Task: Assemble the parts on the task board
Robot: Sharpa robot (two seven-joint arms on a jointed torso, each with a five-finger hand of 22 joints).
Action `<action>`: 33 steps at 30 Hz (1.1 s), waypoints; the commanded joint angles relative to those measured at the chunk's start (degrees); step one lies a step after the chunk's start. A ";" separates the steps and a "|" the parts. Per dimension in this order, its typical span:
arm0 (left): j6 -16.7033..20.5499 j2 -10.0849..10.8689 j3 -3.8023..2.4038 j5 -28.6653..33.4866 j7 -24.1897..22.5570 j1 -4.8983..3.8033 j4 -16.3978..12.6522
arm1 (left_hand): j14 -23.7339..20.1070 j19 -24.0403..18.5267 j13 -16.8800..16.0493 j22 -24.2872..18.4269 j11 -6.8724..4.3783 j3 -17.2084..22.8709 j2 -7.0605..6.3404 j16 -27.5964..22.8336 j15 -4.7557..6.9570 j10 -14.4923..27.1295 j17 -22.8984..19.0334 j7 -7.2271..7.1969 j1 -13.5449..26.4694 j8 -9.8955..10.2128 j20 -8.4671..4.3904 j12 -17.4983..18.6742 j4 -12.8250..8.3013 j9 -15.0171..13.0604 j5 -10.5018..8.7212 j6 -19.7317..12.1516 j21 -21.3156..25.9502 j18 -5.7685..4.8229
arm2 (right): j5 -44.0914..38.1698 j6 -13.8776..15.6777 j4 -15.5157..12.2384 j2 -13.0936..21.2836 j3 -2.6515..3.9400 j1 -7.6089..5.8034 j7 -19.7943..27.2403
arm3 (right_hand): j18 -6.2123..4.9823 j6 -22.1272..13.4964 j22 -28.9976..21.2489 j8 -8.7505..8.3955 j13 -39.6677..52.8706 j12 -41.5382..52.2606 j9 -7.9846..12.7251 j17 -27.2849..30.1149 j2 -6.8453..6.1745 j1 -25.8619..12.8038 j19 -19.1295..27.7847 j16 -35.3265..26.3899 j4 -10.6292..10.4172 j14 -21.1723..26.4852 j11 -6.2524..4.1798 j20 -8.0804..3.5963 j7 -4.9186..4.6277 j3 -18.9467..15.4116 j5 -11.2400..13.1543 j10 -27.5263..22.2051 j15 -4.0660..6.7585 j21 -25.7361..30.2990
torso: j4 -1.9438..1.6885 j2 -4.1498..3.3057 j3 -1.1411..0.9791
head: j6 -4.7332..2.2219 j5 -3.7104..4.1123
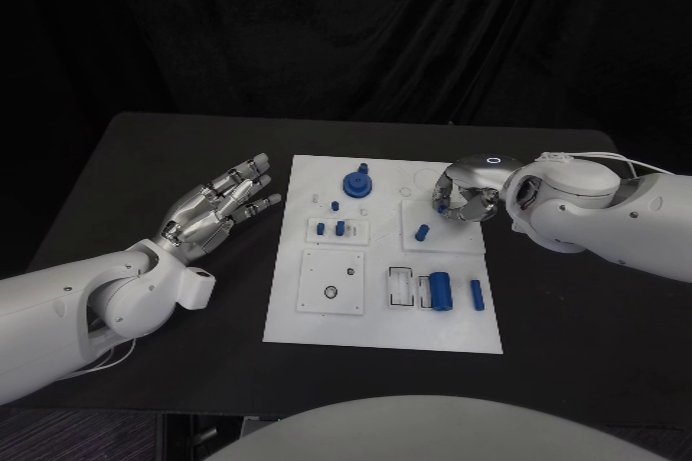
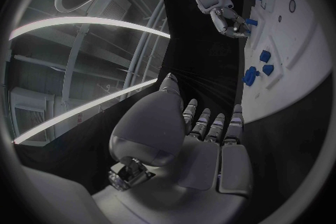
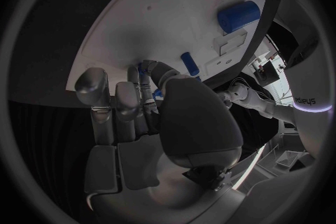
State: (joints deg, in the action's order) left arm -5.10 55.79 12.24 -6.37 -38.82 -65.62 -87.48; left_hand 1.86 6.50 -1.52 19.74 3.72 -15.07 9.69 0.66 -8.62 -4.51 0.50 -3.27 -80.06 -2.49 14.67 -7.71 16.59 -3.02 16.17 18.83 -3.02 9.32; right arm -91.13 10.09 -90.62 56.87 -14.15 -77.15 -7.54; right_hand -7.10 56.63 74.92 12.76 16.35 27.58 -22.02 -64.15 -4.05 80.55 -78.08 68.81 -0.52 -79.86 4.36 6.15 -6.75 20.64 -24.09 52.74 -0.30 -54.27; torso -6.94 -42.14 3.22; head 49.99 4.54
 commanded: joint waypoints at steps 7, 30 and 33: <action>-1.11 -0.51 -0.05 0.35 -5.77 0.12 0.42 | 0.25 0.33 -0.04 0.27 0.71 -0.54 0.09 0.36 -0.67 0.00 0.13 0.01 -0.05 0.17 0.60 -0.10 0.13 0.05 -0.41 0.05 -0.47 0.86 | -0.33 1.45 0.17 0.17 -0.04 0.21 0.70 | 0.61 -0.92 6.57 0.59 0.17 0.49 -4.99 0.85 0.37 1.49 -0.08 -0.29 1.43 0.09 -0.53 -0.76 -0.53 0.30 0.31 1.69 0.87 -0.46 | -0.10 -0.08 0.04 | 0.01 -0.04; -1.04 -0.66 -0.05 0.35 -5.53 0.24 1.13 | 0.33 1.03 -0.06 -0.95 1.01 -3.30 1.28 0.47 -1.10 -0.05 0.15 0.29 6.08 0.15 1.26 0.01 0.18 0.06 -9.09 -0.03 -0.58 0.98 | -0.71 7.25 -3.50 2.93 -0.02 -0.31 1.90 | 0.83 -0.68 6.81 1.00 -0.28 -0.21 -6.63 1.31 0.39 1.68 -0.34 -0.54 1.70 0.02 -0.28 -0.80 -0.99 0.65 -0.07 2.92 0.76 -1.50 | -0.01 -0.04 0.15 | 0.01 -0.53; -1.10 -0.69 -0.05 0.35 -5.57 0.25 1.17 | 0.29 1.09 -0.05 -1.33 1.03 -3.92 1.54 0.46 -1.08 -0.03 0.14 0.28 8.42 0.16 1.24 0.09 0.17 0.07 -11.72 -0.08 -0.56 0.97 | -1.22 7.65 -4.76 3.53 -0.02 -1.09 1.51 | 1.20 -0.51 7.31 1.13 -0.47 -0.49 -7.14 -0.11 0.34 1.51 -1.12 0.74 1.60 -0.78 -0.34 -0.79 -0.94 0.62 -0.15 3.43 0.79 -3.64 | 0.06 -0.06 0.11 | 0.01 -0.58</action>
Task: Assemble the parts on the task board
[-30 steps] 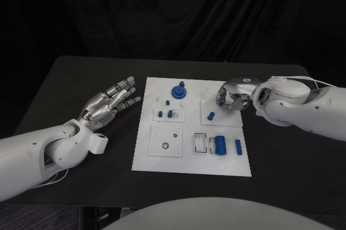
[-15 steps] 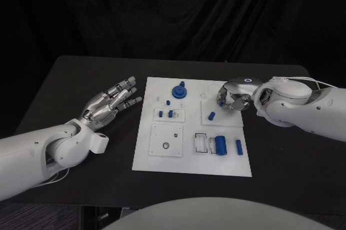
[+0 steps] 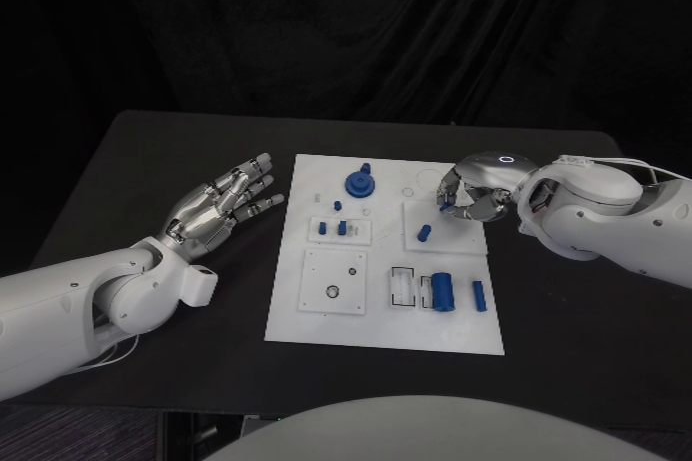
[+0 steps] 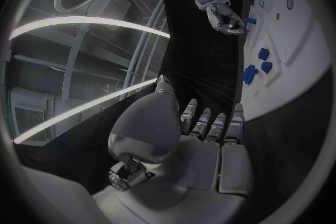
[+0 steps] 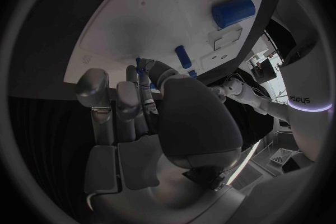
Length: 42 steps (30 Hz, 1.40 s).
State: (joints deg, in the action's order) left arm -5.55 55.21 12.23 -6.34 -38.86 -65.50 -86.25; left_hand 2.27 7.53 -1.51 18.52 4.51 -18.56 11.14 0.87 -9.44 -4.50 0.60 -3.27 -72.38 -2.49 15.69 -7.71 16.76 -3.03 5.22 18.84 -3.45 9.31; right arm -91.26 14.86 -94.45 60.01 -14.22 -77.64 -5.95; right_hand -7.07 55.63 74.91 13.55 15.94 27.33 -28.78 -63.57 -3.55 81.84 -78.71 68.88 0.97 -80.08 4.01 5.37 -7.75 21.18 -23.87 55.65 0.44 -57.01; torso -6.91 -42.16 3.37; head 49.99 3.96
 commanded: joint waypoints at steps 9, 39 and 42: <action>-0.74 -0.18 -0.04 0.53 -5.46 0.13 0.03 | -0.12 0.06 -0.06 -0.24 0.24 -0.44 0.33 0.25 -0.27 -0.03 0.04 0.30 1.12 0.17 0.22 0.11 0.03 0.09 -0.93 -0.15 -0.12 0.99 | -1.57 2.08 -5.68 2.20 0.05 -2.93 -1.58 | 1.69 0.42 8.07 0.29 -0.41 -0.87 -1.20 -2.65 -0.23 -0.05 -1.74 2.58 -0.08 -1.82 -0.08 -0.06 0.13 0.08 -0.31 1.20 0.13 -4.13 | 0.09 -0.07 0.03 | 0.01 -0.39; -1.05 -0.58 -0.04 1.01 -5.54 0.18 0.17 | -0.93 -1.96 -0.06 -3.73 0.40 -0.56 1.42 -0.16 0.78 -0.05 -0.16 0.47 2.91 0.19 -1.25 0.12 -0.08 0.12 -1.43 -0.34 0.92 0.70 | -8.19 -8.72 -10.16 -9.47 0.05 -0.16 -1.23 | 1.80 -0.63 8.20 -0.74 -0.76 -1.64 -1.49 -3.03 -0.24 -0.09 -2.11 3.16 -0.08 -2.24 -0.01 -0.06 -0.03 0.48 -0.31 1.72 0.09 -5.02 | 0.03 -0.04 0.05 | 0.01 -2.51; -1.16 -0.63 -0.04 1.02 -5.54 0.19 0.23 | -0.95 -2.06 -0.05 -3.86 0.41 -0.54 1.46 -0.18 0.82 -0.02 -0.17 0.55 2.92 0.21 -1.33 0.16 -0.09 0.14 -1.30 -0.48 0.97 0.66 | -8.61 -8.96 -9.22 -11.08 0.05 0.94 -0.95 | 1.77 -0.65 8.16 -0.77 -0.77 -1.67 -1.50 -2.93 -0.23 -0.06 -2.06 3.08 -0.05 -2.21 -0.01 -0.06 -0.03 0.51 -0.33 1.72 0.09 -4.86 | 0.15 0.01 0.05 | 0.01 -3.10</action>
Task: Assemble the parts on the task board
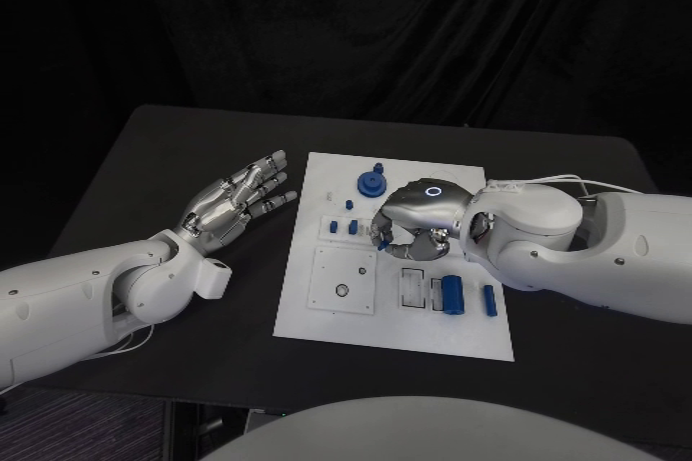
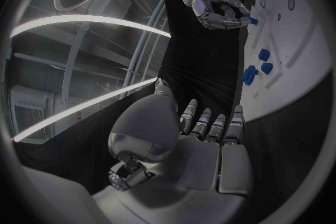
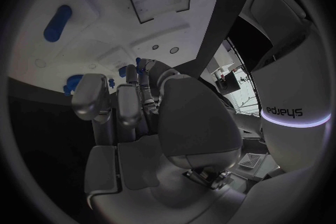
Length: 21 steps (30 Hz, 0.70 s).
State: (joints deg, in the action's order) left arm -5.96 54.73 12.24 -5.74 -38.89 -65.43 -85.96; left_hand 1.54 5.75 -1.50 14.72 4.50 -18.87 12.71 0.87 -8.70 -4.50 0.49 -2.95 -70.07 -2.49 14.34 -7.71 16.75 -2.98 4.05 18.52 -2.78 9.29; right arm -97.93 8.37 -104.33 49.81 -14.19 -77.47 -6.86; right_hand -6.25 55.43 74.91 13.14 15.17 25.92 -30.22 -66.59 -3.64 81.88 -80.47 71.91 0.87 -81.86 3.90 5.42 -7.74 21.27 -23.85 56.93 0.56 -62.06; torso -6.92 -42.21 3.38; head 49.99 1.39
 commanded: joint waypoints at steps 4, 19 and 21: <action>-0.91 -0.20 -0.05 0.41 -5.46 0.12 0.01 | -0.25 -0.31 -0.05 -0.02 0.42 -0.18 -0.05 -0.19 0.09 0.03 -0.06 0.30 0.59 0.23 -0.02 0.21 -0.10 0.10 0.10 -0.23 0.31 0.65 | -3.18 -2.18 1.55 -2.39 0.02 1.76 0.28 | 0.92 -0.52 8.13 -0.49 -0.04 -0.37 -0.06 0.20 -0.14 -0.02 -0.25 -0.03 0.13 -0.38 0.13 -0.10 -0.07 0.54 -0.47 0.45 -0.04 0.31 | -0.03 0.06 0.11 | 0.01 -0.68; -1.46 -0.51 -0.05 0.41 -5.11 0.14 0.35 | -0.24 -0.14 -0.03 0.12 0.46 0.28 0.34 -0.17 -0.08 0.15 -0.05 0.44 -0.27 0.24 0.07 0.30 -0.16 0.12 1.89 -0.42 0.18 0.59 | -3.98 -2.09 2.50 -4.48 0.03 2.56 0.40 | 0.91 -0.58 8.11 -0.58 -0.06 -0.42 -0.05 0.24 -0.18 -0.01 -0.22 -0.06 0.18 -0.35 0.14 -0.10 -0.09 0.57 -0.51 0.48 -0.05 0.36 | -0.09 -0.10 -0.03 | 0.01 -0.89; -1.51 -0.52 -0.05 0.41 -5.06 0.14 0.37 | -0.21 -0.08 -0.03 0.15 0.46 0.35 0.42 -0.16 -0.14 0.16 -0.04 0.44 -0.44 0.24 0.12 0.31 -0.15 0.13 2.22 -0.46 0.15 0.58 | -3.99 -2.10 2.50 -4.54 0.03 2.57 0.39 | 0.91 -0.58 8.11 -0.58 -0.06 -0.42 -0.05 0.24 -0.18 -0.01 -0.22 -0.06 0.18 -0.35 0.14 -0.10 -0.09 0.57 -0.51 0.48 -0.05 0.36 | -0.02 -0.09 -0.03 | 0.01 -1.07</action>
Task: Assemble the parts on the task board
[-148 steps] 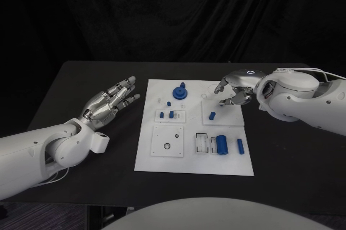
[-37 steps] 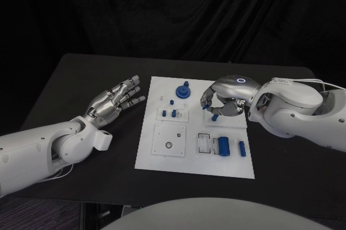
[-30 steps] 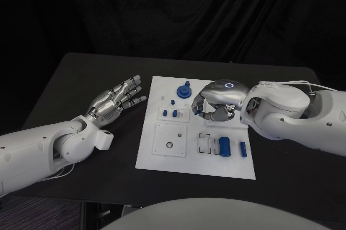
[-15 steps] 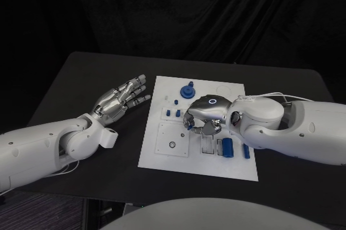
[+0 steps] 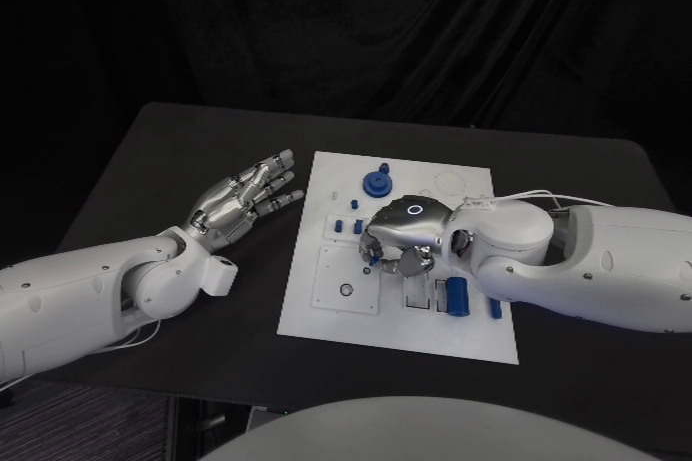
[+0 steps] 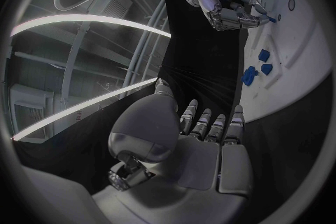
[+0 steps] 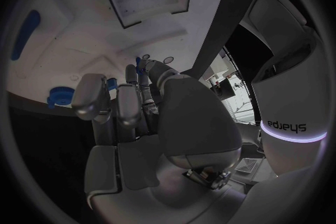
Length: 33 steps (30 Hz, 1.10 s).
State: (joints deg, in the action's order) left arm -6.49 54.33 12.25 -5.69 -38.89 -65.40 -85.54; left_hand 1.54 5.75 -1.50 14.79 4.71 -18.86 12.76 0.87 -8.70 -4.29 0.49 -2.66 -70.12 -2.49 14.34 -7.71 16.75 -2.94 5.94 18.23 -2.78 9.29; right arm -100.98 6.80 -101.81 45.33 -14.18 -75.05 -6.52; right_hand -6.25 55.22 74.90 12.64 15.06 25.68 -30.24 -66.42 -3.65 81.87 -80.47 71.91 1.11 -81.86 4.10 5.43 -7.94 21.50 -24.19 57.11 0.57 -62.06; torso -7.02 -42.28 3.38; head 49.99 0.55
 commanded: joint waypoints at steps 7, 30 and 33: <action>-1.15 -0.17 -0.06 0.36 -4.84 0.12 0.08 | -0.09 0.09 -0.02 0.26 0.28 0.44 0.49 -0.09 -0.26 -0.01 0.00 0.16 -0.63 0.25 0.22 0.35 -0.13 0.10 0.89 -0.27 0.05 0.59 | -0.96 -0.62 -0.17 -0.32 0.02 0.22 0.07 | 0.91 -0.38 8.11 -0.13 0.04 -0.21 -0.03 0.16 -0.20 -0.01 -0.21 -0.12 -0.06 -0.31 -0.05 -0.10 0.09 0.36 -0.18 0.32 -0.06 0.36 | 0.11 0.00 0.02 | 0.01 -0.59; -1.59 -0.47 -0.05 0.36 -4.42 0.17 0.46 | -0.07 0.22 0.00 0.28 0.36 0.55 0.71 -0.07 -0.44 0.10 0.00 0.23 -0.82 0.28 0.42 0.45 -0.11 0.14 1.38 -0.49 -0.03 0.59 | -0.96 -1.29 -0.27 -1.24 0.02 0.80 0.14 | 0.88 -0.33 8.06 -0.27 0.11 -0.13 -0.05 0.37 -0.27 -0.04 -0.13 -0.28 0.02 -0.21 -0.11 -0.09 0.10 0.38 -0.10 0.72 -0.06 0.50 | 0.06 0.03 0.02 | 0.01 -0.65; -1.61 -0.47 -0.05 0.36 -4.41 0.18 0.45 | -0.07 0.22 0.00 0.28 0.36 0.55 0.71 -0.07 -0.44 0.10 0.00 0.23 -0.82 0.28 0.42 0.45 -0.11 0.14 1.38 -0.49 -0.03 0.59 | -0.96 -1.53 -0.10 -1.26 0.02 0.91 0.04 | 0.86 -0.31 8.03 -0.29 0.13 -0.11 -0.06 0.37 -0.28 0.00 -0.08 -0.27 0.07 -0.20 -0.13 -0.09 0.11 0.40 -0.09 0.79 -0.04 0.61 | 0.09 0.02 0.02 | 0.01 -0.78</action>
State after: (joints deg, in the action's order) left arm -7.30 53.97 12.24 -5.65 -38.90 -65.31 -84.99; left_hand 1.55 5.98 -1.50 15.06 4.70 -18.70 13.25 0.87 -8.70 -4.29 0.49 -2.46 -70.61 -2.49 14.57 -7.48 16.59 -2.90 6.95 18.03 -2.78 9.29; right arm -101.46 6.31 -102.02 44.09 -14.12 -74.39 -6.39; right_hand -6.25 55.12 74.95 12.31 15.12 25.55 -30.24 -66.08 -3.65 81.87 -80.46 71.90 1.11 -81.86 4.10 5.43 -7.84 21.49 -24.09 57.53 0.56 -61.83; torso -6.95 -42.26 3.40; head 49.99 -0.13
